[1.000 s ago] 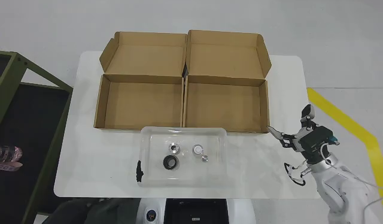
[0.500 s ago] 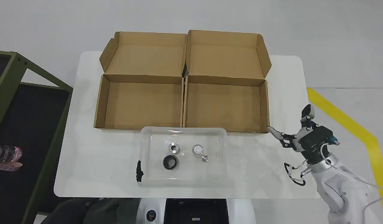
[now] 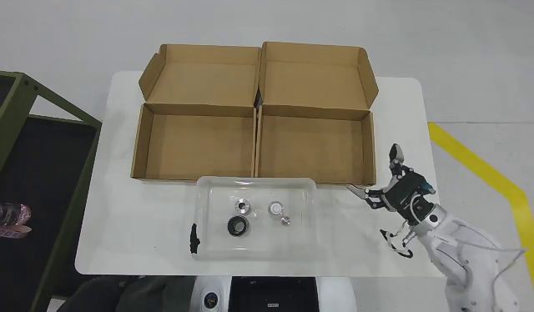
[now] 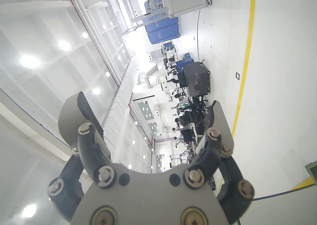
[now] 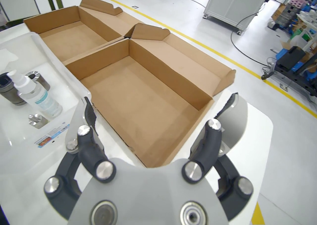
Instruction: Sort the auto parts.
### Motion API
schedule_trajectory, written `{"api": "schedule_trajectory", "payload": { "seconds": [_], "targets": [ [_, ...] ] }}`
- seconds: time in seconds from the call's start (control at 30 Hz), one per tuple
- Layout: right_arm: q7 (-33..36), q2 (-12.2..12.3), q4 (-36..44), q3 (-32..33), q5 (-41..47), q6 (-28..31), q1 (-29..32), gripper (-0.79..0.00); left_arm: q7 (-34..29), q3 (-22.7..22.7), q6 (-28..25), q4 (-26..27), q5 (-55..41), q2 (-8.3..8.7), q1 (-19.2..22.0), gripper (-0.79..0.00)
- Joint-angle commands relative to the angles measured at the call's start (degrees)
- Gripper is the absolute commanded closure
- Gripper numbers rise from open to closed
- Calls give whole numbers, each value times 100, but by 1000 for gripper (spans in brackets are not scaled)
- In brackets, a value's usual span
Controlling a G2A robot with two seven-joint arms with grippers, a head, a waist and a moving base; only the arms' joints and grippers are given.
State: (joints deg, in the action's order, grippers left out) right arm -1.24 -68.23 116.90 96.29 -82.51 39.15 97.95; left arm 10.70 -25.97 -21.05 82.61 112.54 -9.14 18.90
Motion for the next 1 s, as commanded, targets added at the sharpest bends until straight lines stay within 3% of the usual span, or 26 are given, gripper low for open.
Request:
{"api": "schedule_trajectory", "payload": {
  "seconds": [0.0, 0.57, 0.97],
  "targets": [
    [161, 6, 54, -175, -6, 112, -79, -785, 0, 0, 0, 0, 0, 0, 0, -785],
    [1573, 31, 526, -1857, -137, 744, -686, -785, 0, 0, 0, 0, 0, 0, 0, -785],
    [2037, 39, 341, -2704, -397, 845, -1011, -785, 0, 0, 0, 0, 0, 0, 0, -785]
  ]
}}
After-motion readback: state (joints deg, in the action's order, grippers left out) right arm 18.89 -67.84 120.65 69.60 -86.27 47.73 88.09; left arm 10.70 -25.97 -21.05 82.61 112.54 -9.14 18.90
